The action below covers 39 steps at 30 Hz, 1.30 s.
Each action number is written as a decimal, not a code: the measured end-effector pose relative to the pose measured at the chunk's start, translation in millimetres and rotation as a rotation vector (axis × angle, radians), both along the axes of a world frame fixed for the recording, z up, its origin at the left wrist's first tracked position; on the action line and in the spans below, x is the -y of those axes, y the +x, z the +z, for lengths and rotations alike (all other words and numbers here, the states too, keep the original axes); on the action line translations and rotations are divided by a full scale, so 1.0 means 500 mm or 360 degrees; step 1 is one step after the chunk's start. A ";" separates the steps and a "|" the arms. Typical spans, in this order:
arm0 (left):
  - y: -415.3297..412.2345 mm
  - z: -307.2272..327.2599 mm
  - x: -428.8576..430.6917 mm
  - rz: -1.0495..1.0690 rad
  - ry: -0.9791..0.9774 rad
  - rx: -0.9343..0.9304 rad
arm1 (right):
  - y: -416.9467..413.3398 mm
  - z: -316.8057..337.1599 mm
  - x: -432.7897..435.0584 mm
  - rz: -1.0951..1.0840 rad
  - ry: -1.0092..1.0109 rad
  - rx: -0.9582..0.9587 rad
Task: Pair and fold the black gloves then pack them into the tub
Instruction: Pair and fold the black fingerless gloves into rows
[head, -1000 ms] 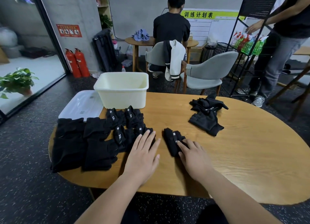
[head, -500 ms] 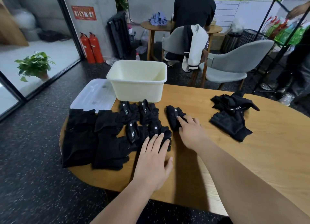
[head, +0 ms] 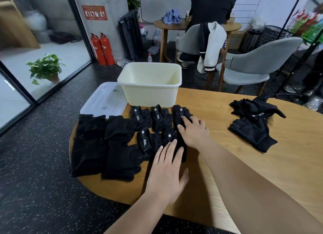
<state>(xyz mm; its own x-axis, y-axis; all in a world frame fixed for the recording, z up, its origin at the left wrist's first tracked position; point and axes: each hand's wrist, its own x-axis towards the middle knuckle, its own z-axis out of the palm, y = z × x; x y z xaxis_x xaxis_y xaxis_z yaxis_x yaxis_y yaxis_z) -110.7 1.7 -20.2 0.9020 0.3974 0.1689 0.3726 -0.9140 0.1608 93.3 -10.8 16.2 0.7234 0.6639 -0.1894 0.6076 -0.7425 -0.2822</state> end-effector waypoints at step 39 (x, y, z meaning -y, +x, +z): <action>0.095 0.043 0.072 -0.0452 0.0413 -0.0111 | 0.027 0.001 0.375 -0.0236 0.0127 0.0156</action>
<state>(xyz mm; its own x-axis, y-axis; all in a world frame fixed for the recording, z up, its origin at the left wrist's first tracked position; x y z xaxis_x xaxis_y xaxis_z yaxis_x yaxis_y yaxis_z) -63.5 -34.5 1.2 0.9828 0.0824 0.1654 0.1008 -0.9892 -0.1060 106.6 -198.5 16.8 0.8267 0.5590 -0.0643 0.5208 -0.8033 -0.2888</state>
